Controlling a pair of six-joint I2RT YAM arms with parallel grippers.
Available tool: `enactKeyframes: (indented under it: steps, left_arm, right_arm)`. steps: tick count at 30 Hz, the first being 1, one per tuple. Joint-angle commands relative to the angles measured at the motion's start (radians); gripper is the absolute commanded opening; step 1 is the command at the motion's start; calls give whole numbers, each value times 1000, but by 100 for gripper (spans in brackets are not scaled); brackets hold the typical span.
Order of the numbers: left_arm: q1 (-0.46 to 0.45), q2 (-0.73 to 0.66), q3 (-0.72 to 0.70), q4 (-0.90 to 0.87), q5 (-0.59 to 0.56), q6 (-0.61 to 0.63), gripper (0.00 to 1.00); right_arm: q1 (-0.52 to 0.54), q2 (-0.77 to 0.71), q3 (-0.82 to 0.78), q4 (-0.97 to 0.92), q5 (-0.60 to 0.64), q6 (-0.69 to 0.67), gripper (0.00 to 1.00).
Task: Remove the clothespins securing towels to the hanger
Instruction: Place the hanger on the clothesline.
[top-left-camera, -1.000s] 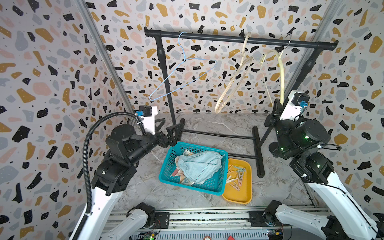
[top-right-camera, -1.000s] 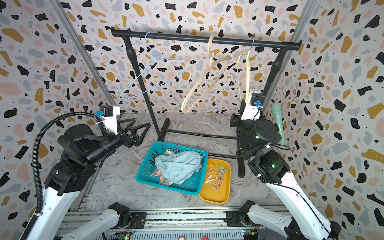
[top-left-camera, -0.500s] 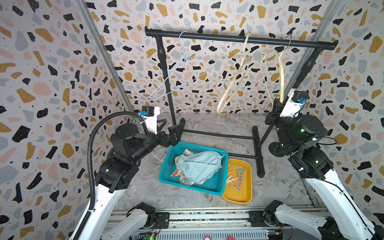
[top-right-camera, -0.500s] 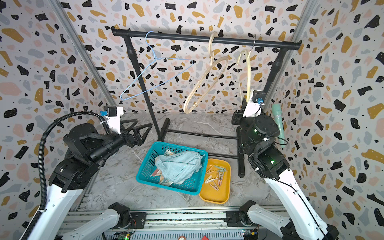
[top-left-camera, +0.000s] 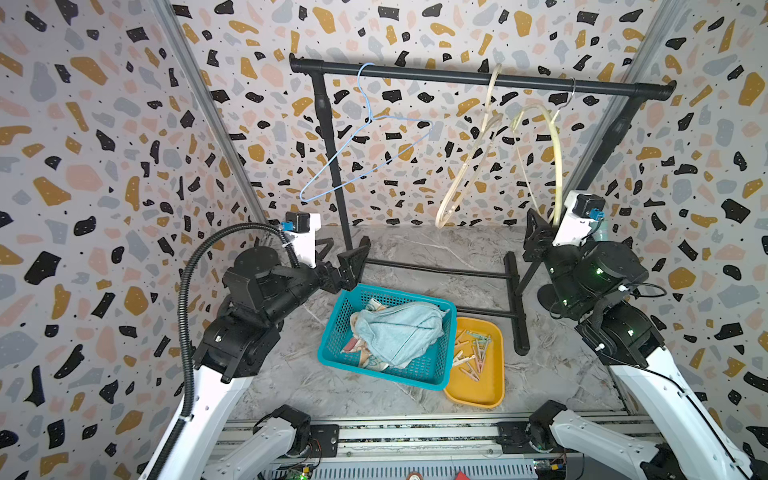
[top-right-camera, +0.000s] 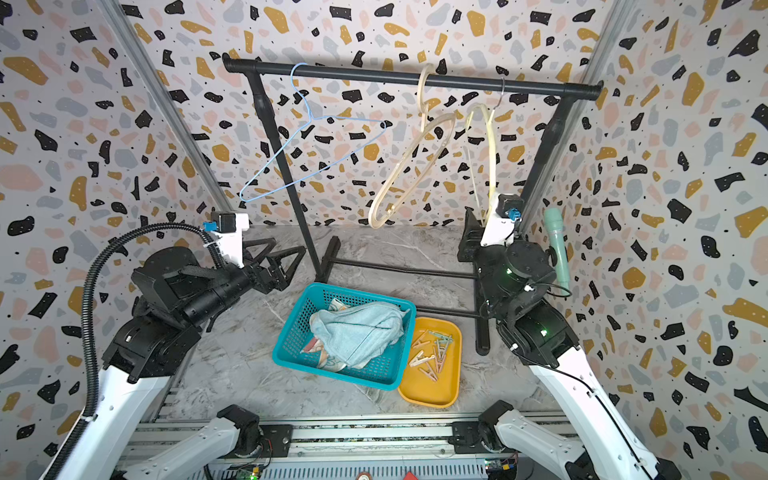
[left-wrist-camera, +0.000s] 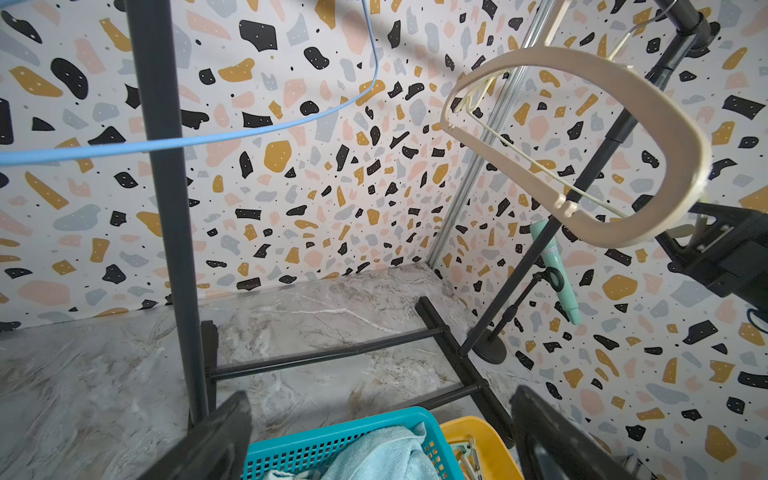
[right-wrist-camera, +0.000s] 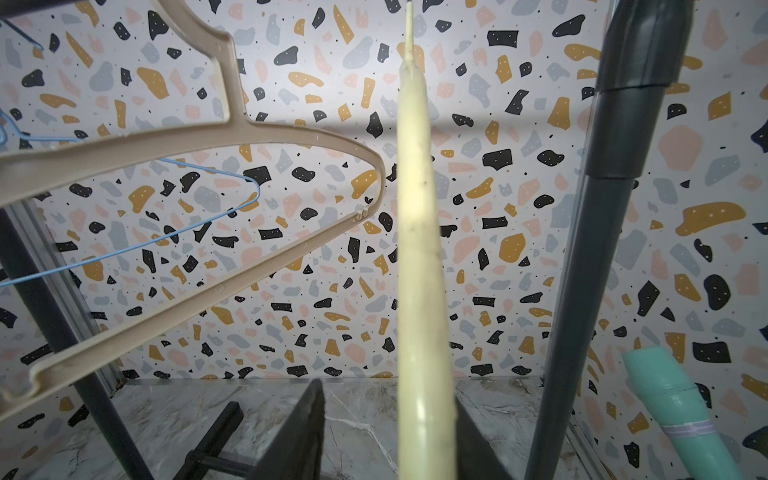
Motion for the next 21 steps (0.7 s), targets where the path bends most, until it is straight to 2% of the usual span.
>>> enactKeyframes:
  steps: [1, 6, 21]
  left_arm:
    - [3, 7, -19, 52, -47, 21, 97]
    - [3, 14, -48, 57, -131, 37, 97]
    - [3, 32, -146, 131, -315, 56, 97]
  right_arm:
    - [-3, -24, -7, -16, -52, 25, 51]
    - [-4, -67, -66, -16, -98, 51, 60]
    - [-3, -207, -306, -55, -163, 143, 67]
